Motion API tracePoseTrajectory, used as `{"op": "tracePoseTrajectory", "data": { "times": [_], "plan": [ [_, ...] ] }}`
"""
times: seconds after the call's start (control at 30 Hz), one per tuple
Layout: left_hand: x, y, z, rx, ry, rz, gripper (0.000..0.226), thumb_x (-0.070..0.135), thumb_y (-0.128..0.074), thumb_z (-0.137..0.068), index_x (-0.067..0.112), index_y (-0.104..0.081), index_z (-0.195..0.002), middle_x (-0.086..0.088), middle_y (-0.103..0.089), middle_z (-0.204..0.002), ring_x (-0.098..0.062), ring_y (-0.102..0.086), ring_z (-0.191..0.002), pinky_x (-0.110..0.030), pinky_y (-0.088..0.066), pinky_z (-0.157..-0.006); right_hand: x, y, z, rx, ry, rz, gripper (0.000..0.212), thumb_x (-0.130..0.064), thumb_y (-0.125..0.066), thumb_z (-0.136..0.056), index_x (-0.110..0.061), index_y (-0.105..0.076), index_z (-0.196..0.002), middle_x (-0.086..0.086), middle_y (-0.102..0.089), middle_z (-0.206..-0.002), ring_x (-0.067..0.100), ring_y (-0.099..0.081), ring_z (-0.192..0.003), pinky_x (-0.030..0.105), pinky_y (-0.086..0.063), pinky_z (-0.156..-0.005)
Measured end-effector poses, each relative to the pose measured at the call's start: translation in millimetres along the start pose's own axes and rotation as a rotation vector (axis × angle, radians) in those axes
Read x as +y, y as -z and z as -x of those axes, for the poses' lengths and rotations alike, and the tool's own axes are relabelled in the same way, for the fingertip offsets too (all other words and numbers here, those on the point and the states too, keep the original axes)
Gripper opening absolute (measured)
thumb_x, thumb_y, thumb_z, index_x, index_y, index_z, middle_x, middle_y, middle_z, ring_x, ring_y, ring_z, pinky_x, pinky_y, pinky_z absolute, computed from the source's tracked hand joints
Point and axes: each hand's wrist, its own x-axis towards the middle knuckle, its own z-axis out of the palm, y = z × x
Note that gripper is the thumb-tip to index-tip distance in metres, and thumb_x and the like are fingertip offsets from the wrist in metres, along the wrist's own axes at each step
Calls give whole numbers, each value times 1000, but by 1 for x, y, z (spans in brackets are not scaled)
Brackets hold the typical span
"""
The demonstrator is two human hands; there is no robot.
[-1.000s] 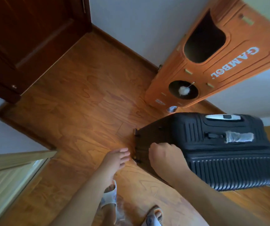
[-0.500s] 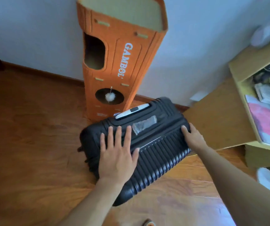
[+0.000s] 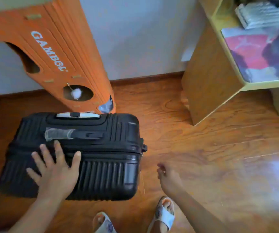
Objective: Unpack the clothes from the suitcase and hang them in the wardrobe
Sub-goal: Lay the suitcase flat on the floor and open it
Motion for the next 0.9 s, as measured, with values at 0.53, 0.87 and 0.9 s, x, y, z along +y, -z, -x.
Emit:
{"op": "tracePoseTrajectory", "data": {
  "times": [0.53,0.87,0.9],
  "plan": [
    [7,-50,85,129,-67,-106,83,74,-8,-92,29,-18,-161,-15,-2,-169,-37,-1,-155,-70,-10,-119,39,-105,-92,-311,191,293,30,-29,-62,-88,-20,-62,-116,14,-70,-110,36,-64,-105,35,-49,-78],
    [-8,-83,145,183,-385,-210,125,77,-69,-56,43,-8,-160,-15,-21,-167,-47,-24,-150,-79,-20,-108,70,-117,-81,-305,142,170,27,-15,-68,-76,-32,-60,-57,-9,-49,-48,12,-48,-49,38,-44,-48],
    [-13,-77,142,208,-421,-184,122,76,-68,-59,44,-7,-159,-15,-21,-167,-46,-24,-150,-78,-20,-109,71,-116,-75,-291,142,142,31,-12,-68,-76,-35,-60,-57,-11,-46,-46,11,-45,-48,38,-41,-48]
  ]
}}
